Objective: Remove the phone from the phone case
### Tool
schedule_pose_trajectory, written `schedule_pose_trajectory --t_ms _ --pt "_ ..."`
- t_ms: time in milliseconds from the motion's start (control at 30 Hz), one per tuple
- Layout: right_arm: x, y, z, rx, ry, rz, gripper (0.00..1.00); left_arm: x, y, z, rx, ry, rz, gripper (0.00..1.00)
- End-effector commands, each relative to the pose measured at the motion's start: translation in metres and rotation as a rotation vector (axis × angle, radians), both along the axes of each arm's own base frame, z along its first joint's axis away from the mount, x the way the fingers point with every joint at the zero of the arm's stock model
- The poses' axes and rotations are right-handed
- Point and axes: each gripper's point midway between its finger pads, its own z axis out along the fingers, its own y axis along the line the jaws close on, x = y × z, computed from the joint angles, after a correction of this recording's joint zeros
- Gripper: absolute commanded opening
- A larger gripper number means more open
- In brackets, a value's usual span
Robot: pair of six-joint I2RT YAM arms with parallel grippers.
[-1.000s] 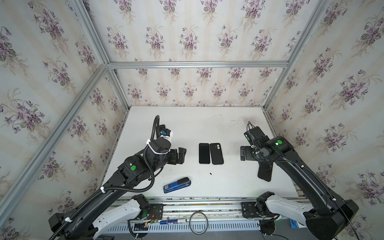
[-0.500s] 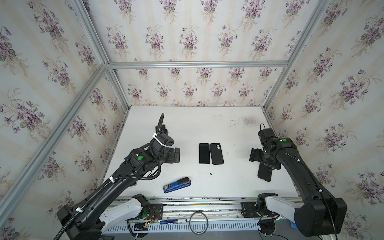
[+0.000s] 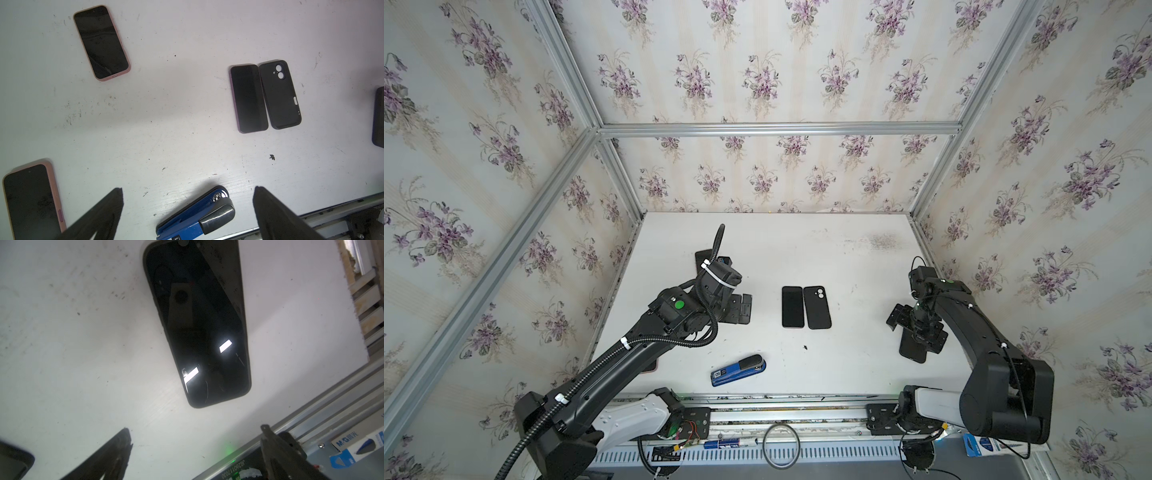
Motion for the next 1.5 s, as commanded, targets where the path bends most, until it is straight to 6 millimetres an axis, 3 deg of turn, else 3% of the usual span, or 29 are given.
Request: schedule_pose_trajectory --t_ms 0,400,967,1333,1467 --pt "0.006 -0.011 -0.004 -0.03 -0.03 -0.032 0.99 0.006 -0.008 0.003 -0.015 -0.01 -0.021 1.0" --pt "-0.002 -0.035 -0.031 -0.013 -0.045 -0.127 0.99 0.016 -0.017 0.002 -0.012 -0.012 -0.036 1.0" --pt "0.015 -0.022 -0.066 0.13 -0.054 -0.078 0.95 0.021 -0.021 0.003 -0.013 -0.01 -0.033 1.0" --pt "0.022 -0.013 -0.067 0.188 -0.1 -0.054 0.91 0.022 -0.023 0.006 -0.023 -0.017 -0.032 1.0" --pt "0.022 -0.01 -0.068 0.206 -0.102 -0.05 0.82 0.023 -0.025 0.008 -0.038 -0.019 -0.028 1.0"
